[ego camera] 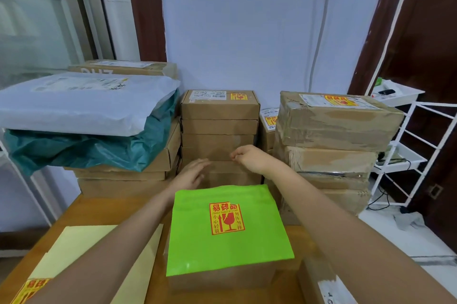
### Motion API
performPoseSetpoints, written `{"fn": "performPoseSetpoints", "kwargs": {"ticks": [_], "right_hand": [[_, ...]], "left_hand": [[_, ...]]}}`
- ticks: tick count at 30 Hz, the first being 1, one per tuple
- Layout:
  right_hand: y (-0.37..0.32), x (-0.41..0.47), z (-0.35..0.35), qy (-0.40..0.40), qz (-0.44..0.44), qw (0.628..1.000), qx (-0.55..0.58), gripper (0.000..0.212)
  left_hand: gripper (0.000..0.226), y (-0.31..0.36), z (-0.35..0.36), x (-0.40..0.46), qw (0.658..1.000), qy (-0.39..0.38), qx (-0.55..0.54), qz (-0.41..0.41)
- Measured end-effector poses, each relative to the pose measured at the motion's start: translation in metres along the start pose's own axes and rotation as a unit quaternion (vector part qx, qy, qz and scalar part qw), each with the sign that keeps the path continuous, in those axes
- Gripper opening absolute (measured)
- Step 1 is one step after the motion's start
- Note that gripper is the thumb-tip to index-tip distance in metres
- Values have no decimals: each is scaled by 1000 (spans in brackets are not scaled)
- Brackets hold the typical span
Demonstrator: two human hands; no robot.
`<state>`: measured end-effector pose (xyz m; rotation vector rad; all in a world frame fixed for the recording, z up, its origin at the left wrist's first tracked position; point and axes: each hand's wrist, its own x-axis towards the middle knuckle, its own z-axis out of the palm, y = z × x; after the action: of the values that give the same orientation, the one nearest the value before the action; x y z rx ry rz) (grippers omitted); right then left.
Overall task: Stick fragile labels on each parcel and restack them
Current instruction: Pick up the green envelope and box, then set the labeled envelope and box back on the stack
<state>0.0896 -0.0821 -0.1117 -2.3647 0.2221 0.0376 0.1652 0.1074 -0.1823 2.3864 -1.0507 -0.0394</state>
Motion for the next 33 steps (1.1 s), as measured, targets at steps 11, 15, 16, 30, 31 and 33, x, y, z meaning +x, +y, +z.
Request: {"fn": "performPoseSetpoints", "kwargs": {"ticks": [11, 15, 16, 30, 31, 33], "right_hand": [[14, 22, 19, -83, 39, 991, -95, 35], [18, 25, 14, -67, 22, 990, -123, 39], [18, 25, 14, -64, 16, 989, -129, 40], [20, 36, 12, -15, 31, 984, -172, 45], [20, 38, 13, -12, 34, 985, -171, 45], [19, 41, 14, -7, 40, 985, -170, 45]], "left_hand": [[56, -10, 20, 18, 985, -7, 171, -10], [42, -10, 18, 14, 991, 41, 129, 15], [40, -10, 17, 13, 991, 47, 125, 21], [45, -7, 4, 23, 991, 29, 132, -20], [46, -7, 4, 25, 990, 28, 136, -16], [48, -6, 3, 27, 990, 30, 137, -16]]}}
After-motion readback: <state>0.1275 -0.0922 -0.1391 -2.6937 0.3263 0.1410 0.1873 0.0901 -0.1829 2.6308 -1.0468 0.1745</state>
